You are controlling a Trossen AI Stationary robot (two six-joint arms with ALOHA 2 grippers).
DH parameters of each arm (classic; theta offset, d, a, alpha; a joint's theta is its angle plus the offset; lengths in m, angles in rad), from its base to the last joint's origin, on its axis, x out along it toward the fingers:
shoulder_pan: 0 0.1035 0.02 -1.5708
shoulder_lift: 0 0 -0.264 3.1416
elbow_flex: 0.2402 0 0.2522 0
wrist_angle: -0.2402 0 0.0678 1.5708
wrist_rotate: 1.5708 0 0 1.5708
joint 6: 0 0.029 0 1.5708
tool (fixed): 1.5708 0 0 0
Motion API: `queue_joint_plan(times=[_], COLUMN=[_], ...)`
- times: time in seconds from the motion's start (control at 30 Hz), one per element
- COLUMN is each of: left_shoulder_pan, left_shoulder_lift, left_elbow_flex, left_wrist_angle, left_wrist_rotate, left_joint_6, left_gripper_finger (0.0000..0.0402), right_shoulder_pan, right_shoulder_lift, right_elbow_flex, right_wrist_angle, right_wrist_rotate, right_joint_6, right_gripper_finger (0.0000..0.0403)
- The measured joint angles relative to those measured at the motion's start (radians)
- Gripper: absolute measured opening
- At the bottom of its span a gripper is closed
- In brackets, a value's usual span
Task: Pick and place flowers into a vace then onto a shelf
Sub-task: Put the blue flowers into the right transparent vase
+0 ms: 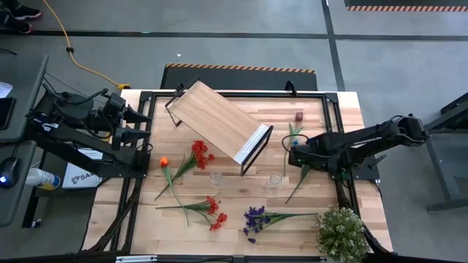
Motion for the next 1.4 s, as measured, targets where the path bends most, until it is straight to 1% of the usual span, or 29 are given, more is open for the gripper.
queue_joint_plan(times=[0.23, 0.57, 0.73, 1.07, 1.4], left_shoulder_pan=[0.000, 0.000, 0.000, 0.000, 0.000], left_shoulder_lift=[0.000, 0.000, 0.000, 0.000, 0.000], left_elbow_flex=[0.000, 0.000, 0.000, 0.000, 0.000], left_wrist_angle=[0.000, 0.000, 0.000, 0.000, 0.000], left_wrist_rotate=[0.000, 0.000, 0.000, 0.000, -0.023], left_joint_6=[0.018, 0.018, 0.018, 0.018, 0.018], left_gripper_finger=[0.0367, 0.0367, 0.0367, 0.0367, 0.0367], right_shoulder_pan=[-0.009, -0.009, -0.009, -0.009, -0.009], right_shoulder_lift=[0.032, 0.172, 0.210, 0.214, 0.214], right_elbow_flex=[0.000, 0.000, 0.000, 0.000, 0.000], right_wrist_angle=[0.001, 0.070, 0.075, 0.075, 0.075], right_wrist_rotate=[0.000, -0.001, 0.001, 0.007, 0.015], right_joint_6=[0.002, -0.004, -0.010, -0.020, -0.027], right_gripper_finger=[0.0293, 0.0293, 0.0286, 0.0229, 0.0149])
